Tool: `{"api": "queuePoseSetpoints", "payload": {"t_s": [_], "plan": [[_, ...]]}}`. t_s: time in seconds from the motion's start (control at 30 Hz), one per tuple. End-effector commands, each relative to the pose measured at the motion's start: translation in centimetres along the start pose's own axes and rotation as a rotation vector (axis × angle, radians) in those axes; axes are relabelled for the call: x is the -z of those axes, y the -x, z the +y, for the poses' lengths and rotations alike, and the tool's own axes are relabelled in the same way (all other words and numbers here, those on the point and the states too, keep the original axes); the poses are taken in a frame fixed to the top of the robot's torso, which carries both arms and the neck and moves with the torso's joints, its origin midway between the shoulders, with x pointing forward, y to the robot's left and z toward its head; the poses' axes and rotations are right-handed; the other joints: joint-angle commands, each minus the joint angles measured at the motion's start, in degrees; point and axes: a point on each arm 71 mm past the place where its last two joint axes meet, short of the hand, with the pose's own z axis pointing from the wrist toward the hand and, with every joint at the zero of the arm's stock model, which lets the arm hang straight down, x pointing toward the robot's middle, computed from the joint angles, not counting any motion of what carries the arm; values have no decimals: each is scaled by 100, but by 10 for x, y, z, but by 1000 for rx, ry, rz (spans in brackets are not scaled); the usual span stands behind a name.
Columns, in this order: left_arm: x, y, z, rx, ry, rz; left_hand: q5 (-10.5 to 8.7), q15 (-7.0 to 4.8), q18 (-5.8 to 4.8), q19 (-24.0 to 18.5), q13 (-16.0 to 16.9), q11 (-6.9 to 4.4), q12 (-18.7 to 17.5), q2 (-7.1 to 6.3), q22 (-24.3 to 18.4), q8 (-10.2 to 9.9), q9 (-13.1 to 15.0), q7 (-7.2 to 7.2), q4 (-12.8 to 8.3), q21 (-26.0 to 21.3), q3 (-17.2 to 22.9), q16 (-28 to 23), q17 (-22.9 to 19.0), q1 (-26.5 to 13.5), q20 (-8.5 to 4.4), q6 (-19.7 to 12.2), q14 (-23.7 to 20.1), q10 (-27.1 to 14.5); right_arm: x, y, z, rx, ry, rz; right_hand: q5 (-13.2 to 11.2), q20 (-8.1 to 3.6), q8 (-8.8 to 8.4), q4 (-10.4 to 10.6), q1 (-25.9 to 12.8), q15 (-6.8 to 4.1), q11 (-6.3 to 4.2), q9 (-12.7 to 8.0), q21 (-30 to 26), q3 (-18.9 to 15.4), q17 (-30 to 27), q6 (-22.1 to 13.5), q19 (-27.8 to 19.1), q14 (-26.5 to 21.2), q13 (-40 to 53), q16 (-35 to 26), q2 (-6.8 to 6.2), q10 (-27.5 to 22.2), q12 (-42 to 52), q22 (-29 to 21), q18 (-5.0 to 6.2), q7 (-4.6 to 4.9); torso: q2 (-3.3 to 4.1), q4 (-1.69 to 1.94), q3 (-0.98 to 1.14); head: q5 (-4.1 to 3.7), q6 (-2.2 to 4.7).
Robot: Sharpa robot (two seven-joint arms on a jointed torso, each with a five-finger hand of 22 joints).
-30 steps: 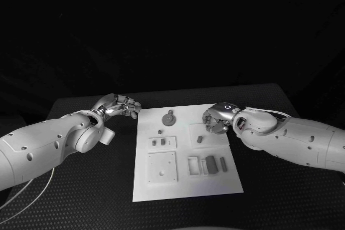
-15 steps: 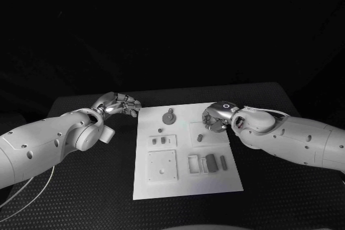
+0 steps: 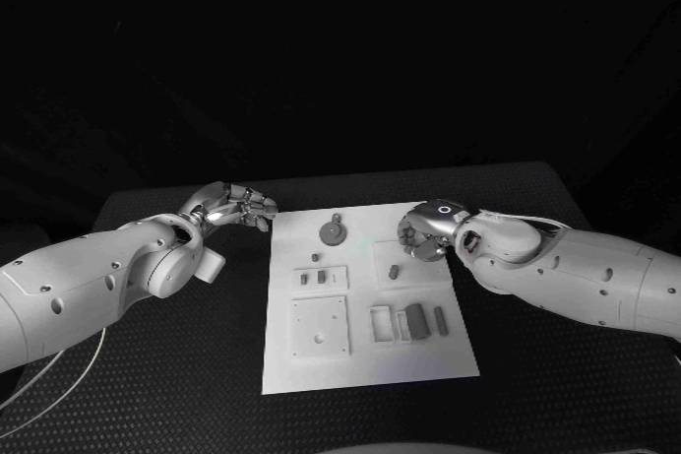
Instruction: Assemble the parts on the task board
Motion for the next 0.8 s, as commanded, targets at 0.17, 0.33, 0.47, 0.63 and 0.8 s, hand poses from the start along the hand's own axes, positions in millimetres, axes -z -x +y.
{"api": "queuePoseSetpoints", "payload": {"t_s": [0.17,0.33,0.47,0.63,0.8], "plan": [[0,1,0,10,0,9,-2,22,37,-6,-11,1,-7,-3,-23,-33,9,8,8,17,-38,-46,30,-63,31,-84,-2,-72,5,-15,-9,25,-59,88,17,38,-117,3,-86,57,139,-67,-89,-29,-24,-183,2,-74,-57,-68,-339,-107,-143,73,172,104,3,1,-1,-8,-8],[0,1,0,9,2,6,-3,24,37,-9,-14,6,-6,-4,-32,-38,9,15,7,18,-40,-60,47,-61,32,-102,-3,-85,5,-15,-9,25,-57,91,15,41,-170,-7,-29,92,174,-98,-114,-7,-20,-274,1,-81,-83,-73,-451,-171,-210,73,172,145,3,3,-2,-15,-16],[0,2,1,9,3,5,-2,25,37,-10,-15,7,-6,-2,-35,-40,10,18,7,19,-40,-65,54,-60,33,-108,-2,-90,6,-15,-10,25,-56,93,15,42,-179,-12,9,99,181,-105,-124,2,-17,-291,-1,-86,-89,-75,-475,-178,-227,74,172,154,3,5,-1,-15,-17],[1,3,1,8,4,3,-2,25,38,-10,-15,9,-5,-1,-39,-40,10,20,7,20,-40,-71,62,-57,33,-113,-1,-95,7,-16,-10,26,-56,99,15,43,-172,-18,82,100,181,-106,-135,21,-13,-285,-3,-92,-89,-74,-461,-163,-236,80,172,151,2,4,-1,-13,-20],[1,4,1,7,5,1,-2,25,38,-9,-16,10,-5,0,-42,-41,11,22,7,21,-41,-75,69,-56,33,-118,1,-99,6,-16,-9,24,-50,95,12,44,-152,-18,157,94,175,-102,-138,30,-4,-255,3,-88,-85,-65,-393,-130,-238,91,172,139,2,-1,2,-15,-17]]}}
